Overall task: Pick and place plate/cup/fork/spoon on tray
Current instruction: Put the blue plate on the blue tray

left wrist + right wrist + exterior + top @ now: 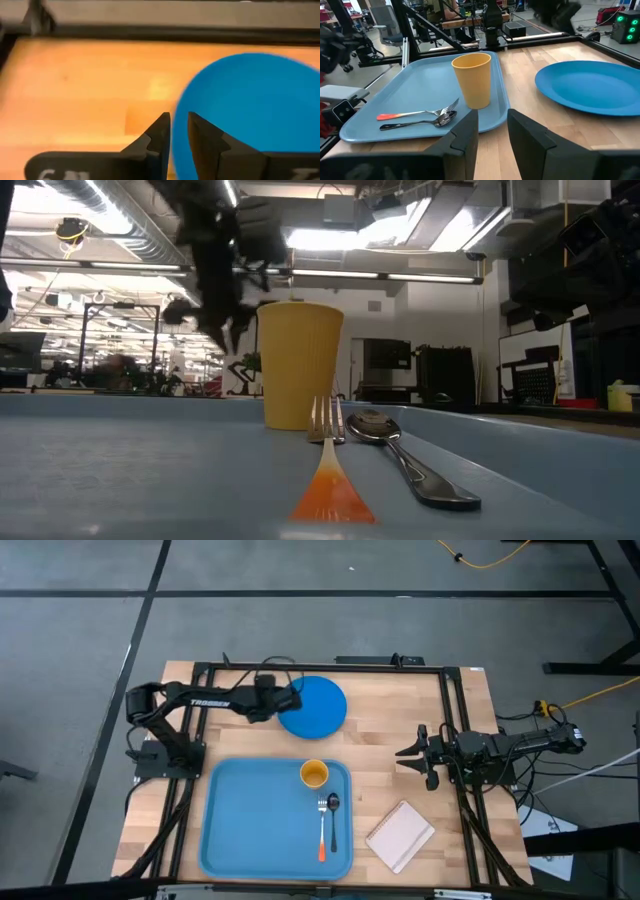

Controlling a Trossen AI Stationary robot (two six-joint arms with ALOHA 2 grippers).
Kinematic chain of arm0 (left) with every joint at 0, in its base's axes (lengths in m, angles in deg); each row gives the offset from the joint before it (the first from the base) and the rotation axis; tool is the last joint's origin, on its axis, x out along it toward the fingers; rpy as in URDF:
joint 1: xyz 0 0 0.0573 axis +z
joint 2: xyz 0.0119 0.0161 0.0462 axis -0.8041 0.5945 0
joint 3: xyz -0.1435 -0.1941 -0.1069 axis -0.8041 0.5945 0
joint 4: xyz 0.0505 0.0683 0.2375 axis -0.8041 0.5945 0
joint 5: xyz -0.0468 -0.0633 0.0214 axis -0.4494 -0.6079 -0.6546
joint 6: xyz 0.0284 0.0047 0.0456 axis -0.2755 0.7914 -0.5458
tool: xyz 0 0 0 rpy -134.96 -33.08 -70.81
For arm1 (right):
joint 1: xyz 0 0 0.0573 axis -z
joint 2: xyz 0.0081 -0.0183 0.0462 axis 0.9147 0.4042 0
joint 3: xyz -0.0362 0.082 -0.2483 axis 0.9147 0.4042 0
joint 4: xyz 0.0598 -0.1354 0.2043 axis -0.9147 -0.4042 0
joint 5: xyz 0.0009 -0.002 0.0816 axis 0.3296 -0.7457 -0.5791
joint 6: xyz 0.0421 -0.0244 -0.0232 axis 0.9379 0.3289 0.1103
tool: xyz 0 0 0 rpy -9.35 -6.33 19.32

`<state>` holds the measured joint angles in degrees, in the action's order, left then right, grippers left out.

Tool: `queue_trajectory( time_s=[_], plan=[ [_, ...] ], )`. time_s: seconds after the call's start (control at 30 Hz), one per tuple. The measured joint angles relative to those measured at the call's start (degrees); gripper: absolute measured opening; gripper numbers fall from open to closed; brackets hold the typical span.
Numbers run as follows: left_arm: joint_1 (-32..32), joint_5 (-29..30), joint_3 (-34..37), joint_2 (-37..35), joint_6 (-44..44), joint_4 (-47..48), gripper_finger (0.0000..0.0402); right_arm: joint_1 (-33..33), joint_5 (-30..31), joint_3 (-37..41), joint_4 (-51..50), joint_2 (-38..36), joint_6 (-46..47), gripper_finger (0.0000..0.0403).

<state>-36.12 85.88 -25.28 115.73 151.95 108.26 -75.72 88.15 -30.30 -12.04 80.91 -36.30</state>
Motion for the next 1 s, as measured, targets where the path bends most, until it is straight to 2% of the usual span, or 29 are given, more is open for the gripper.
queue_trajectory(
  time_s=[0.13, 0.33, 0.4, 0.5, 0.6, 0.73, 1.0],
  plan=[
    [0.94, -1.02, 10.32, -3.81, 2.67, -10.39, 0.0058, 0.0, 0.01, 0.0, 0.0, 0.0, 0.0, 0.011],
    [2.82, -2.0, 22.9, -12.79, -4.18, -28.43, 0.0044, 0.0, -0.02, 0.0, 0.0, 0.0, 0.0, 0.011],
    [4.84, -3.95, 26.05, -14.8, -5.96, -33.08, 0.0039, 0.02, 0.0, 0.0, 0.0, 0.0, 0.0, 0.011],
    [8.56, -11.35, 30.23, -15.09, -8.95, -40.22, 0.0036, 0.0, 0.0, 0.0, 0.02, -0.02, 0.0, 0.011],
    [11.33, -19.02, 33.34, -13.81, -12.36, -48.21, 0.0035, 0.0, -0.02, 0.0, 0.02, -0.04, 0.0, 0.011],
    [12.15, -23.79, 35.2, -12.03, -17.11, -54.64, 0.0035, 0.0, 0.01, 0.0, 0.02, -0.02, 0.0, 0.011],
    [12.2, -24.84, 35.3, -11.23, -22.8, -55.92, 0.0035, 0.01, -0.01, 0.0, 0.01, -0.02, 0.0, 0.011]
  ],
)
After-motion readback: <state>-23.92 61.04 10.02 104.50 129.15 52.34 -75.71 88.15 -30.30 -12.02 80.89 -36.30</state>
